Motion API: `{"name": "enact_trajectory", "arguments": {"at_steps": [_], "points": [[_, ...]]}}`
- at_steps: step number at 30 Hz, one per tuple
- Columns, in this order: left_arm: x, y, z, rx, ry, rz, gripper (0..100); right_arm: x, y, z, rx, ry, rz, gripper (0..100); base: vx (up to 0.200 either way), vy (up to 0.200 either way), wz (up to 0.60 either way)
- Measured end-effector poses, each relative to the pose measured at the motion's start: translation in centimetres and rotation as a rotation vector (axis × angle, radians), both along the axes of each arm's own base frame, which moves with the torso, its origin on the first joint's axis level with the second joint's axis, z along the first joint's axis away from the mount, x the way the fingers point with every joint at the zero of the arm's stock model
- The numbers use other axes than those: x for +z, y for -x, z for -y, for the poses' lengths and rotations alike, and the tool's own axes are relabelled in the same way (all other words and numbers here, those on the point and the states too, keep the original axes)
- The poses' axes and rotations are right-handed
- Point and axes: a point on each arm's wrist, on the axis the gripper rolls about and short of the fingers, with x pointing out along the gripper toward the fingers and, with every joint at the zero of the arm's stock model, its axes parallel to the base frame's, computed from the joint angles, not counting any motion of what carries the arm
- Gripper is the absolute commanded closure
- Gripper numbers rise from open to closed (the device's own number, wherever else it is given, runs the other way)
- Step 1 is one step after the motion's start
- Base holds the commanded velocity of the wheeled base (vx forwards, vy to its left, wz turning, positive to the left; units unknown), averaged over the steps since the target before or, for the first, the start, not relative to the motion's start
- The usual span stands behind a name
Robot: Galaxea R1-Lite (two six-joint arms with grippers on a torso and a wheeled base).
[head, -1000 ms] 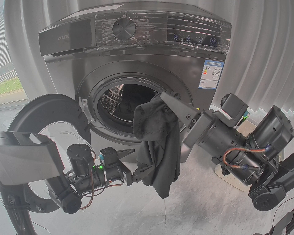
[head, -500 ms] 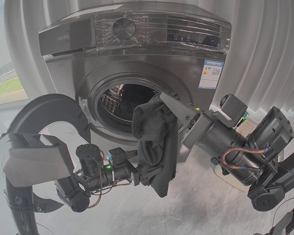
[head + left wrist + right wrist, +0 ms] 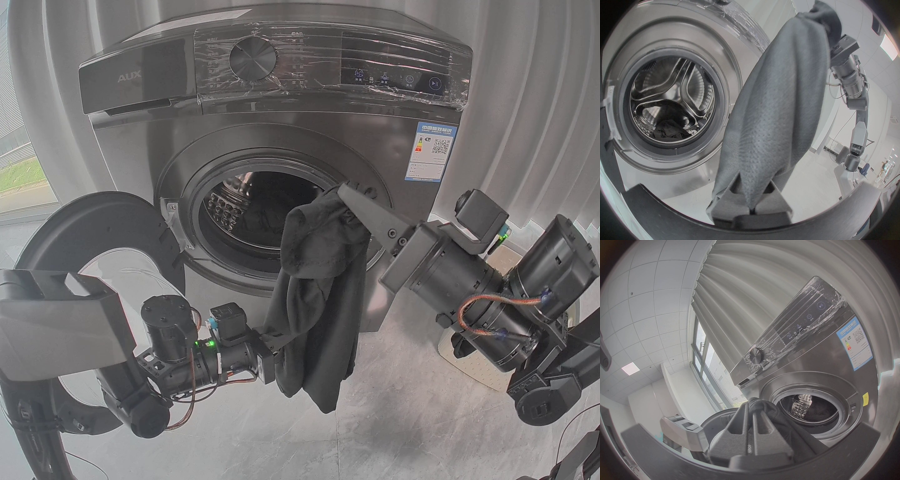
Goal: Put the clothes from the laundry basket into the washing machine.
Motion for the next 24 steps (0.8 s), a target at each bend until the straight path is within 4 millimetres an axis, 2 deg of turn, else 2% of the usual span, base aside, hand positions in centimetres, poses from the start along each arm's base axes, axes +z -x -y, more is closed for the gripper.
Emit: {"name": "enact_trajectory", "arguments": {"at_steps": [6,10,14,16,24], "points": [[2.5,2.8,-1.0,-0.007,0.014,0.027,100,-0.1,-0.9,1.0,-0.043,-0.006,0.012,100,0.0,0.0,0.0],[4.3,5.7,-1.8,-0.032,0.03,0.045,100,-0.3,-1.3,1.5,-0.065,-0.008,0.019,100,0.0,0.0,0.0],[5.3,8.8,-2.1,-0.089,0.039,0.049,100,-0.9,-1.9,1.9,-0.087,0.001,0.012,100,0.0,0.0,0.0],[5.6,9.8,-2.2,-0.111,0.044,0.055,100,-1.2,-2.1,2.0,-0.094,0.005,0.008,100,0.0,0.0,0.0],[7.0,11.4,-2.3,-0.15,0.078,0.095,100,-3.4,-3.1,2.4,-0.123,0.063,-0.048,100,0.0,0.0,0.0]]}}
